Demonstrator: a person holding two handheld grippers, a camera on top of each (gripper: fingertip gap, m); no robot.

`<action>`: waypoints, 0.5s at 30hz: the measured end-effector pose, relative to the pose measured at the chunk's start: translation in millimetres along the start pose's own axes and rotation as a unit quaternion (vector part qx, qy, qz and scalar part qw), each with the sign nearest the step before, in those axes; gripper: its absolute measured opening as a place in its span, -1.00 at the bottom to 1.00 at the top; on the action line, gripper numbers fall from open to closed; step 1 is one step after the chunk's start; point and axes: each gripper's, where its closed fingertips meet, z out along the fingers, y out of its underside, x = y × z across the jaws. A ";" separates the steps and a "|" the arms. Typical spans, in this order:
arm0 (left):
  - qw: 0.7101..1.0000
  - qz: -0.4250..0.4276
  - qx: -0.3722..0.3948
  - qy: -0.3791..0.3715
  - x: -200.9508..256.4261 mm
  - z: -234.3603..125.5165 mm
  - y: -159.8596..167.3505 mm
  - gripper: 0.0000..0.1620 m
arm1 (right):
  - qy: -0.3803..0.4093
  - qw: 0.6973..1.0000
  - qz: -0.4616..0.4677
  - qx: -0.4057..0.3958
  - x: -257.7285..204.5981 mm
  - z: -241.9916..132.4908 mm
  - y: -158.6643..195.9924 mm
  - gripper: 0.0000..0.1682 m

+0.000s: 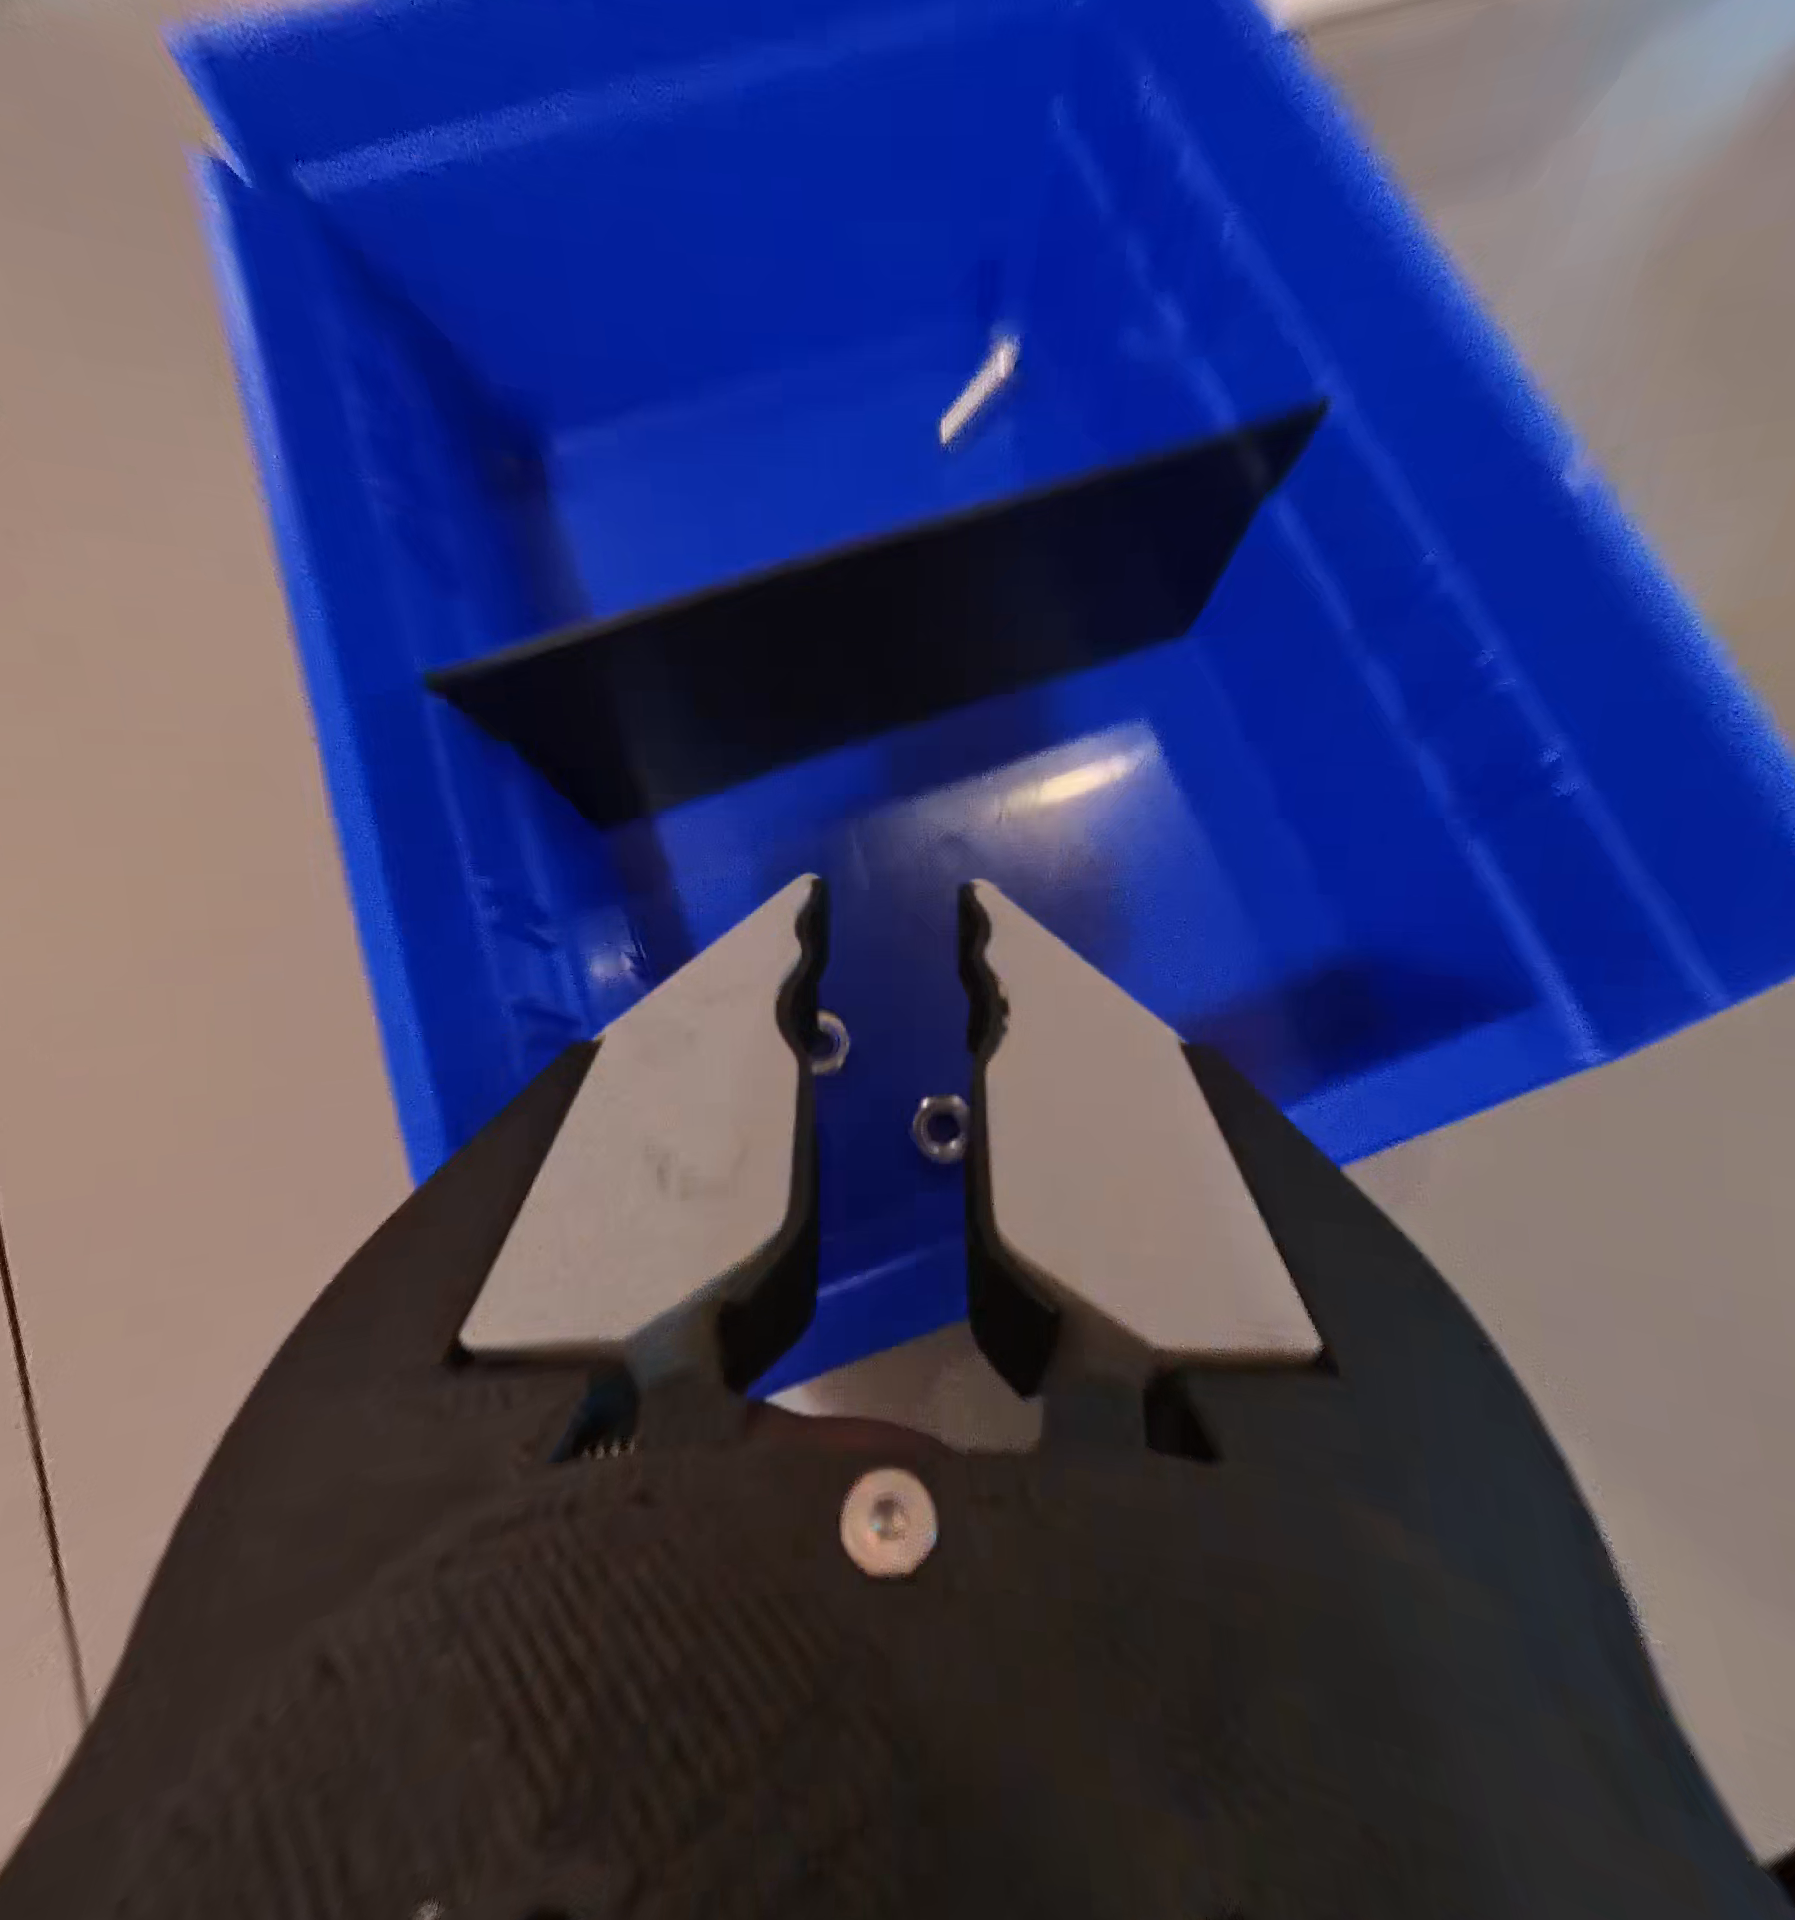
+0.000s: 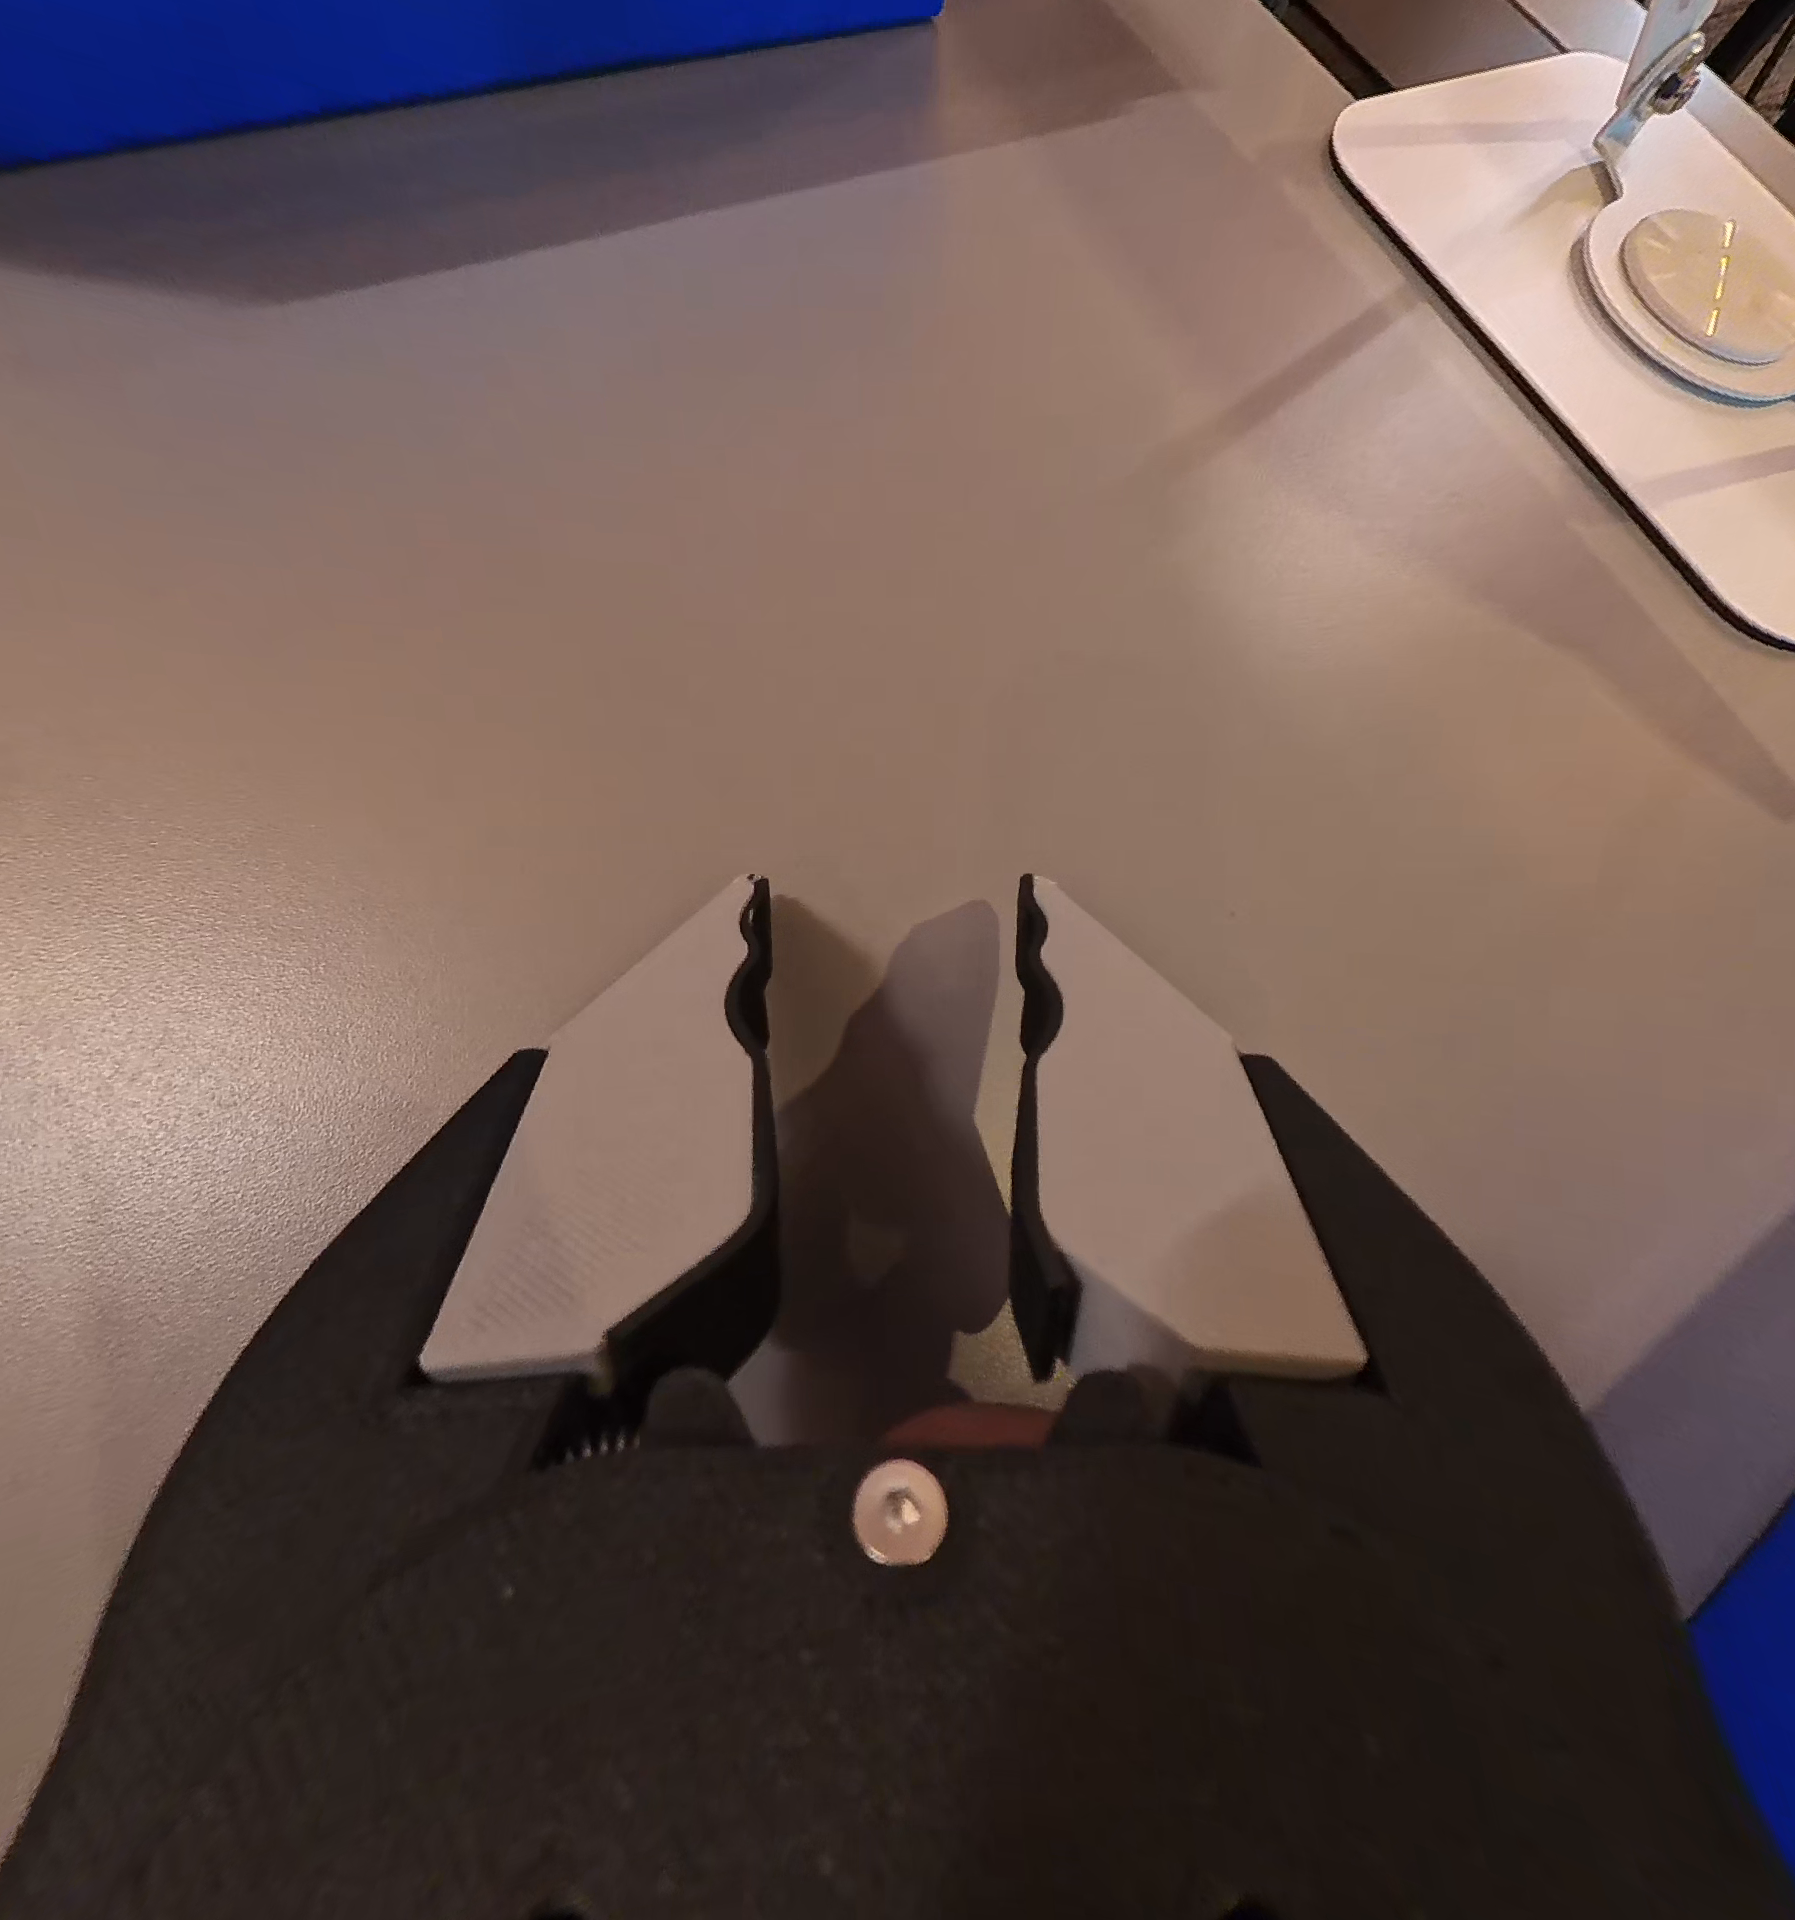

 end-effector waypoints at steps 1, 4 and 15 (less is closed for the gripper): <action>1.000 0.008 -0.028 0.000 0.8 6.0 8.9 -0.73 | 0.000 1.000 0.000 0.000 0.1 0.1 0.0 -0.47; 0.994 0.021 -0.103 -0.013 -1.5 21.3 31.1 -0.72 | -0.001 1.000 0.002 0.001 0.2 -0.2 -0.3 -0.47; 0.972 0.048 -0.230 -0.034 -6.4 25.4 46.5 -0.84 | -0.003 1.000 -0.008 0.001 -2.9 -0.5 -0.2 -0.48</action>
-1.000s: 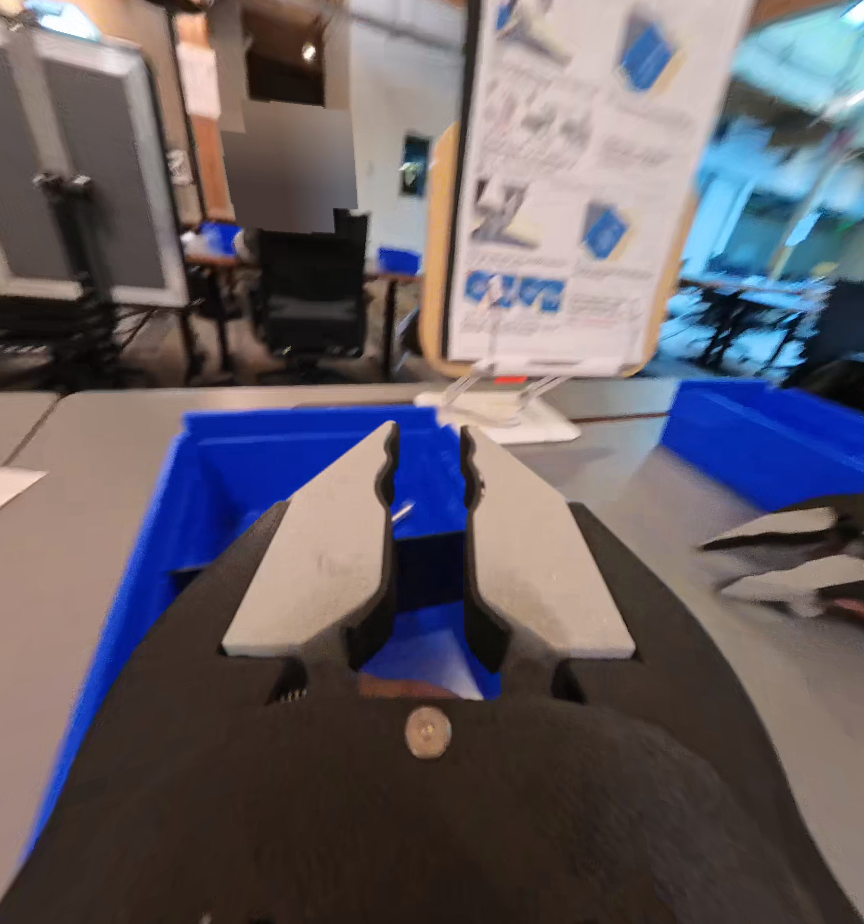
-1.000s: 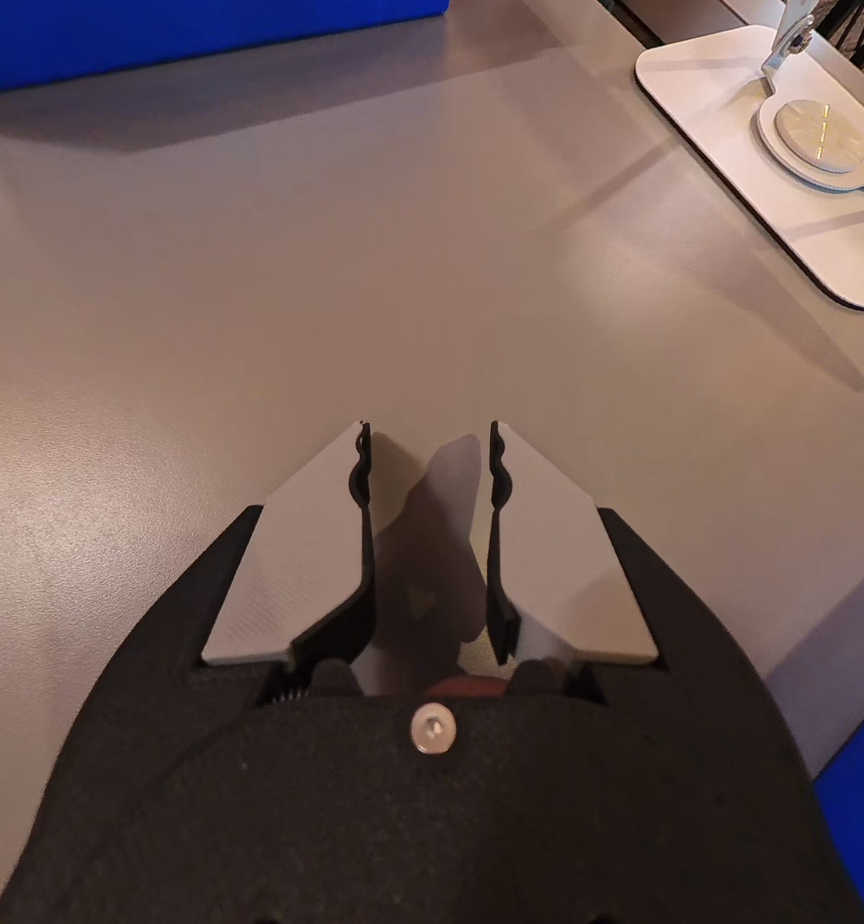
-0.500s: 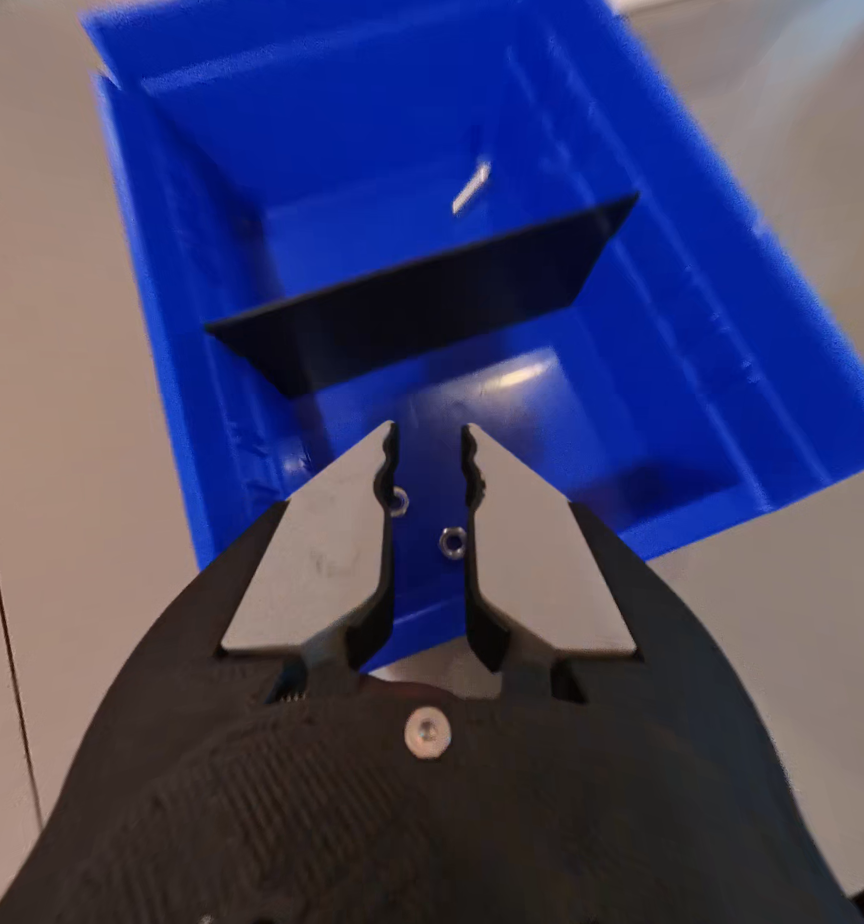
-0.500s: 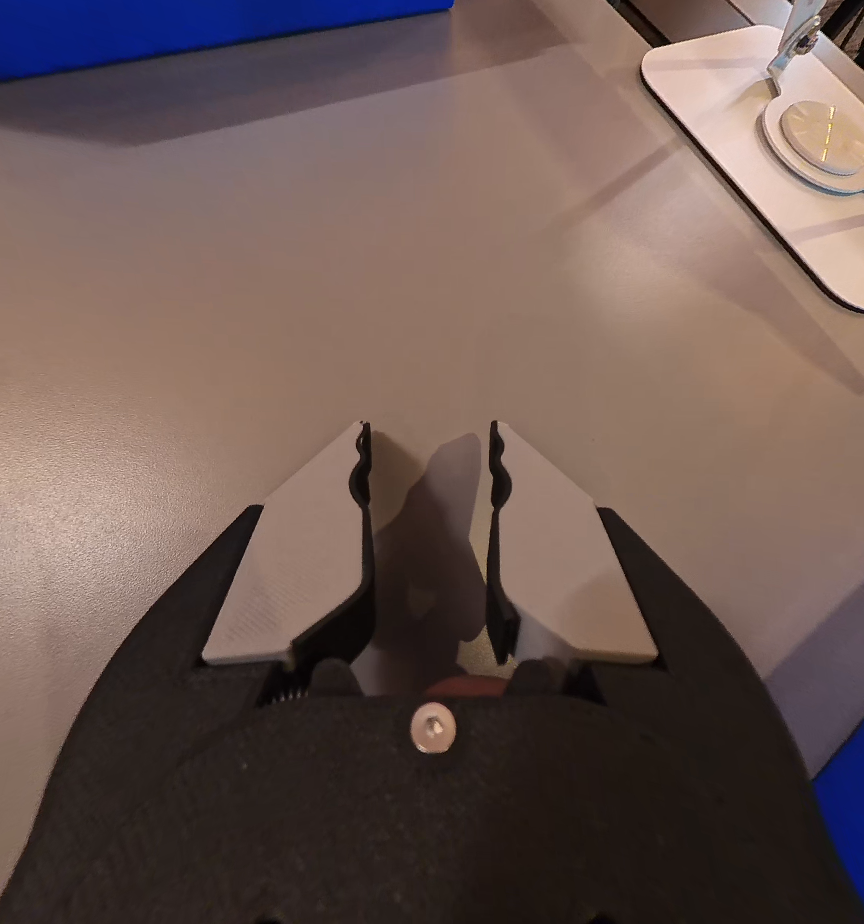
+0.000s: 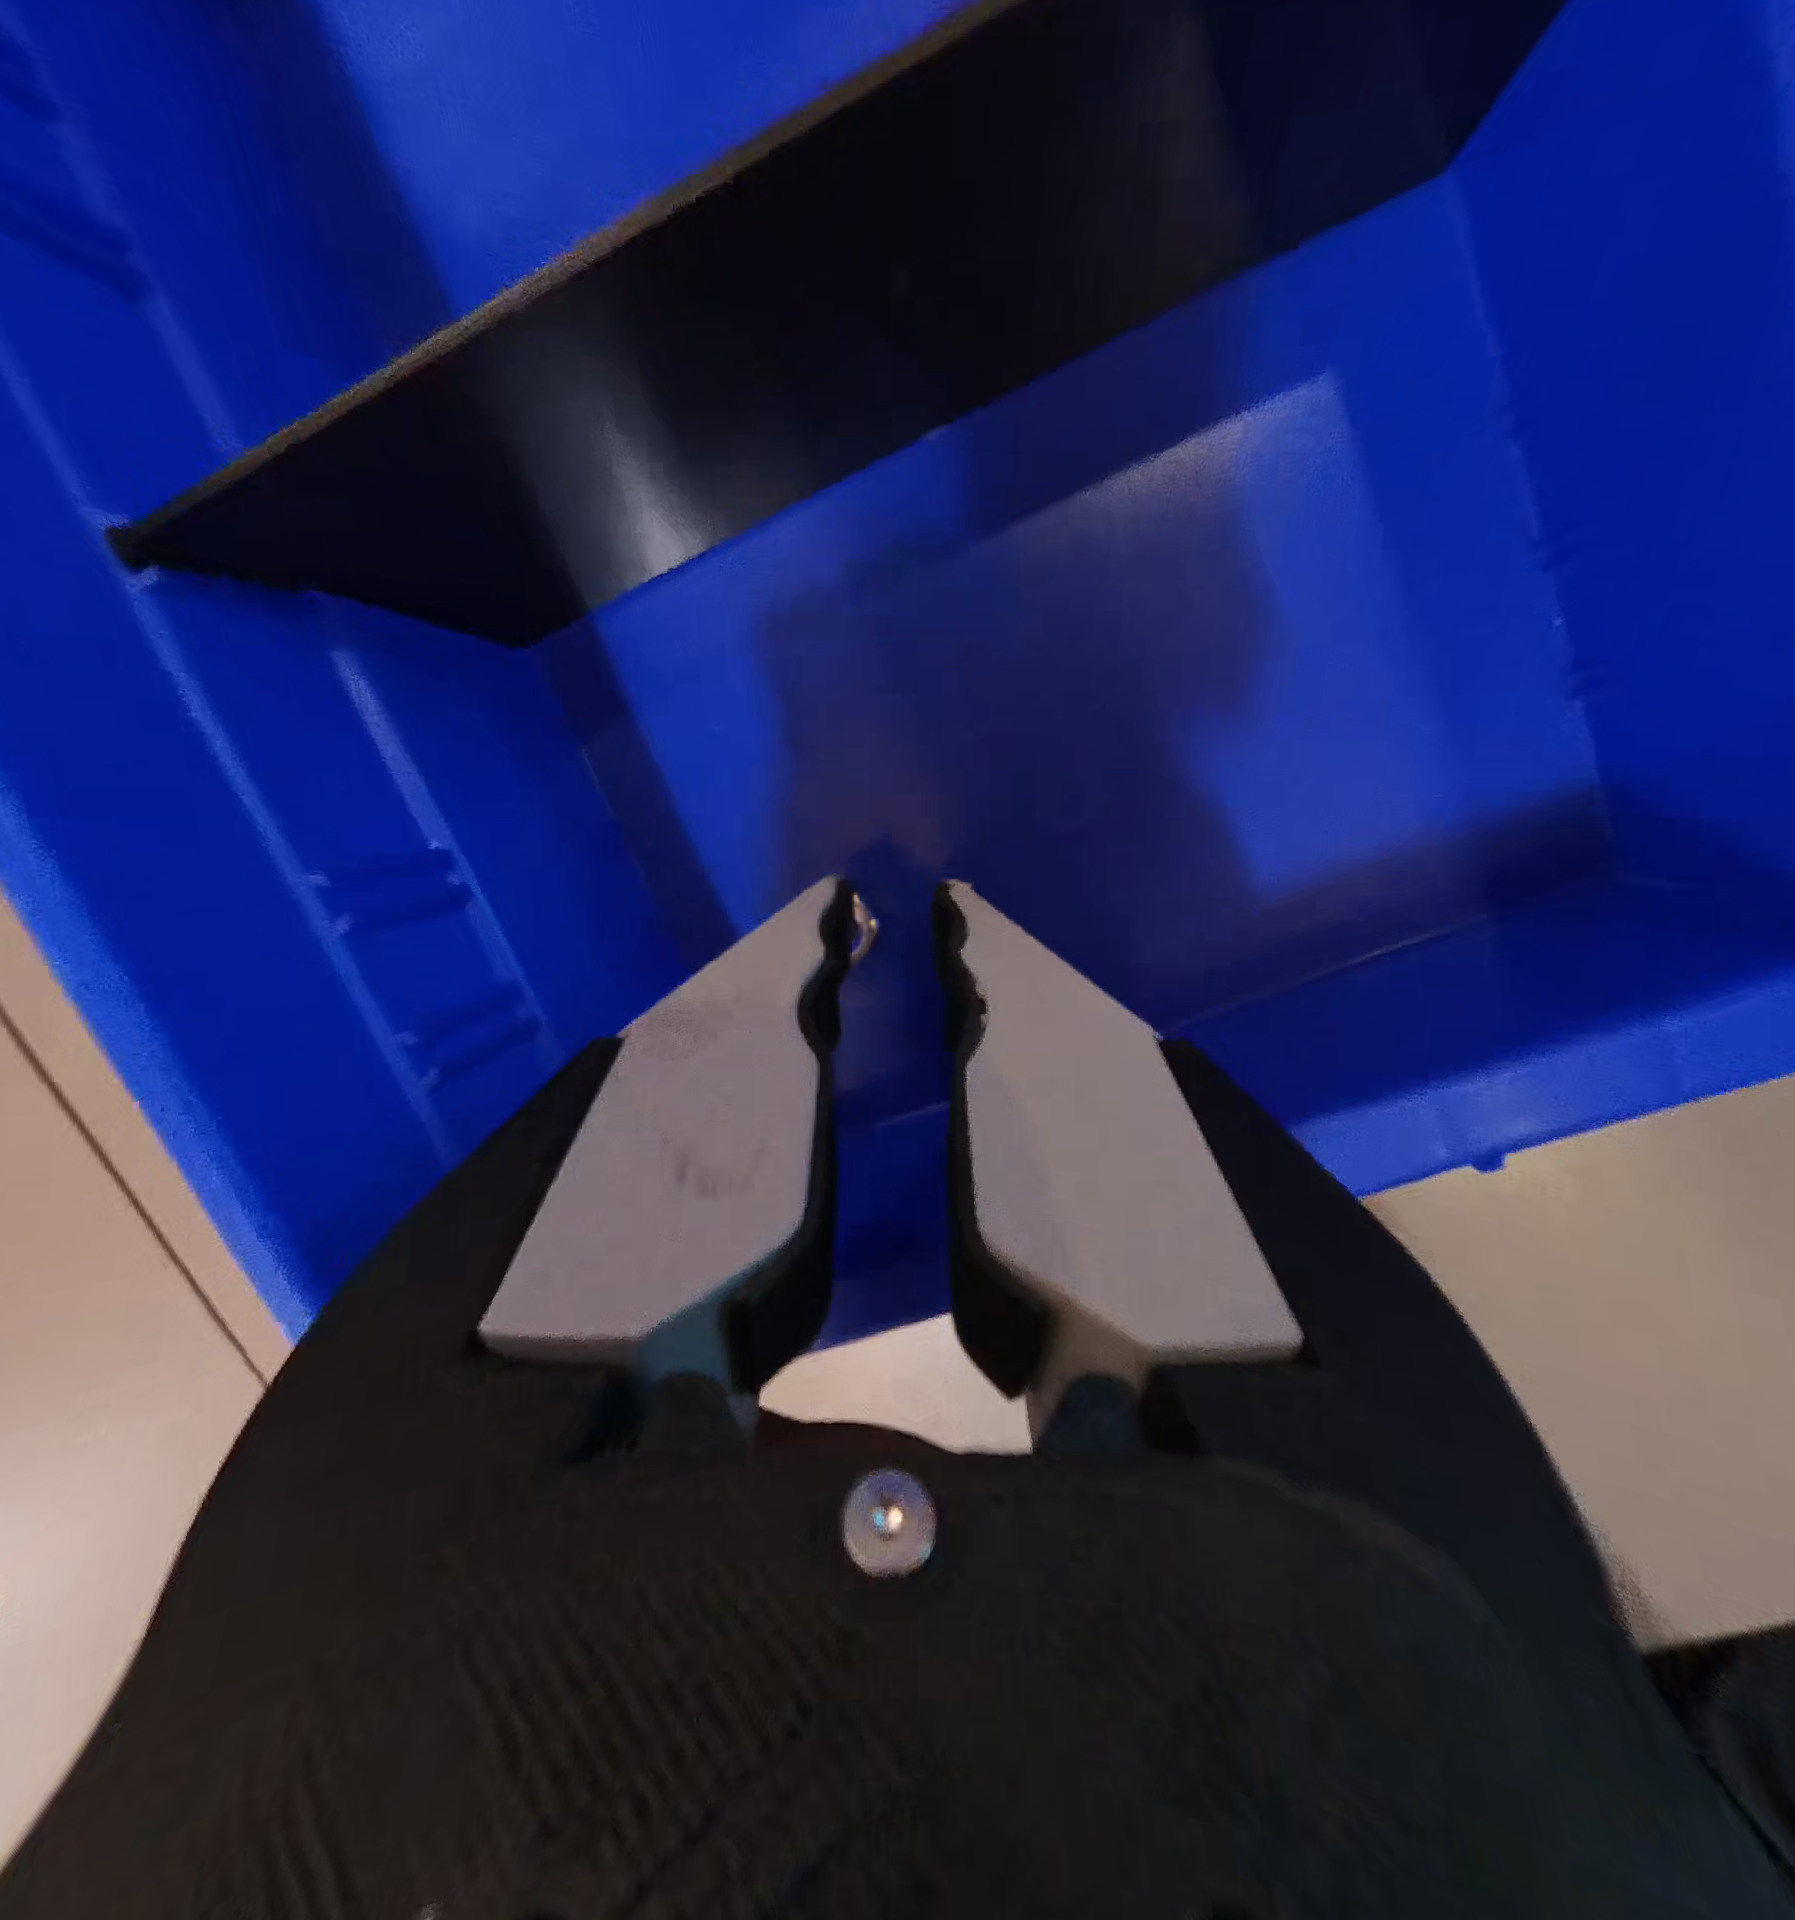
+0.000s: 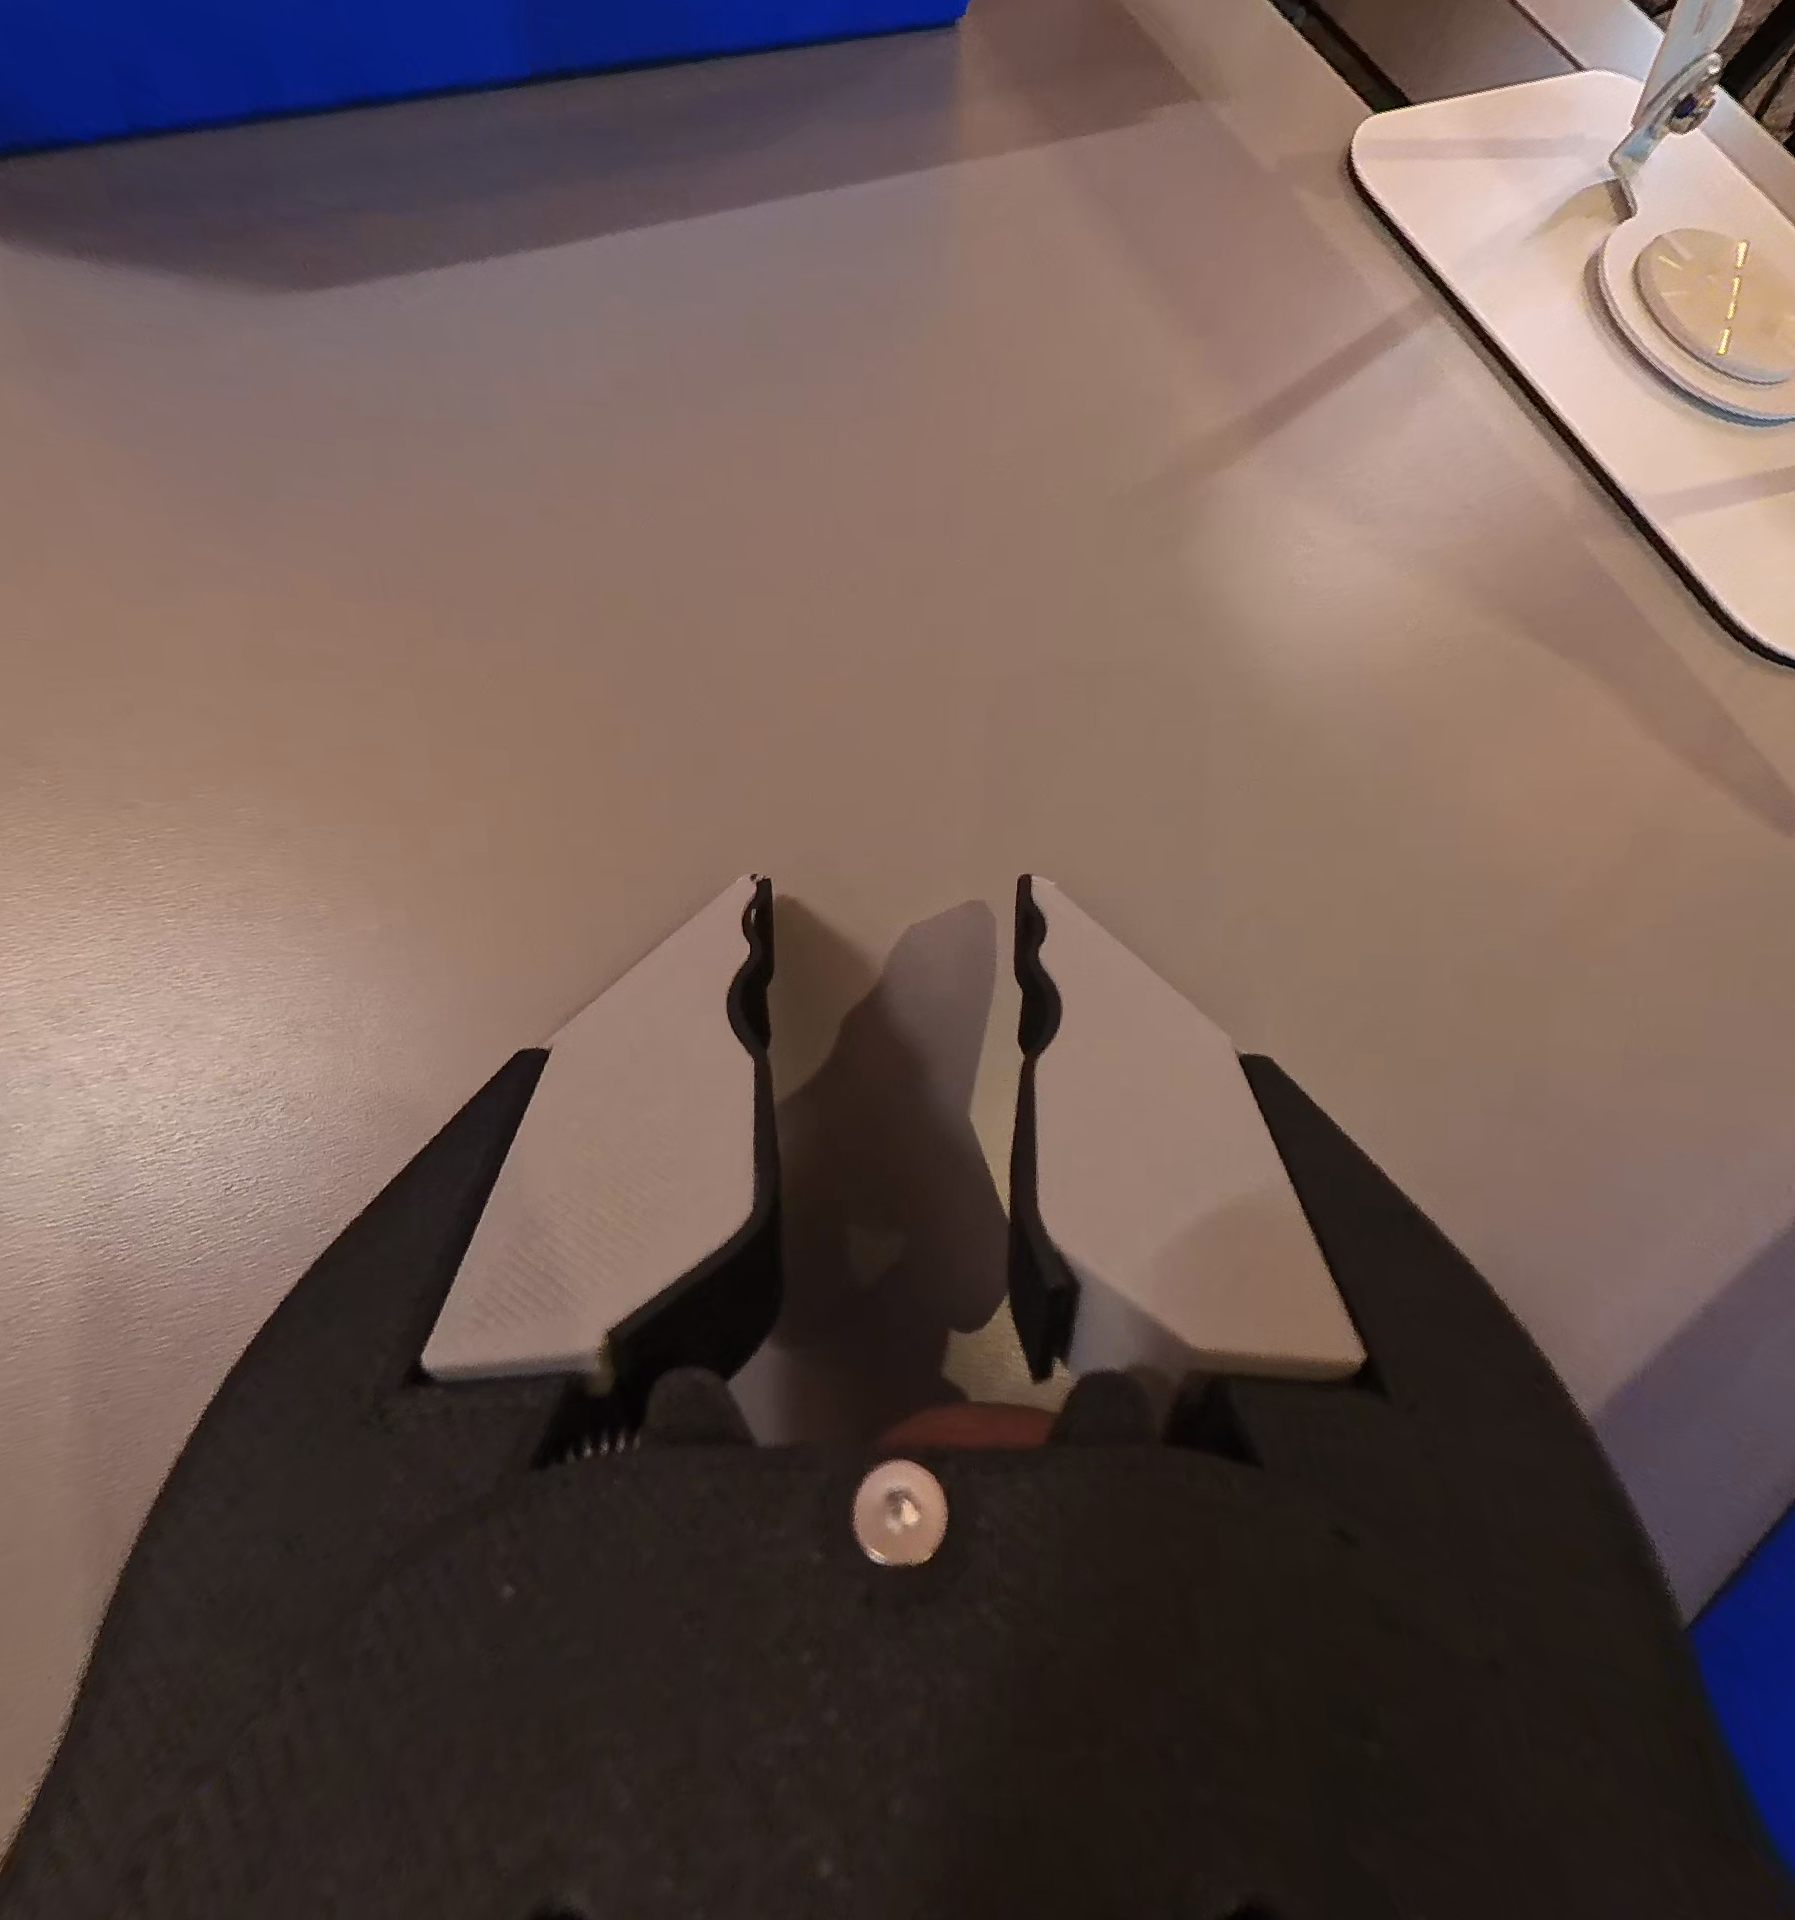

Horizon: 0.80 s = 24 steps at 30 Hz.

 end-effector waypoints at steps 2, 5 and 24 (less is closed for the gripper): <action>1.000 0.000 -0.027 0.008 -0.1 2.0 3.9 -0.86 | 0.002 1.000 -0.007 -0.001 -1.0 0.1 0.1 -0.48; 0.999 -0.002 -0.047 0.016 0.5 4.7 5.4 -0.89 | 0.006 1.000 -0.014 -0.003 -1.8 0.4 0.4 -0.49; 0.994 -0.016 -0.103 -0.021 -13.0 12.3 13.4 -0.96 | 0.003 1.000 -0.009 0.003 -1.0 -1.2 -1.3 -0.50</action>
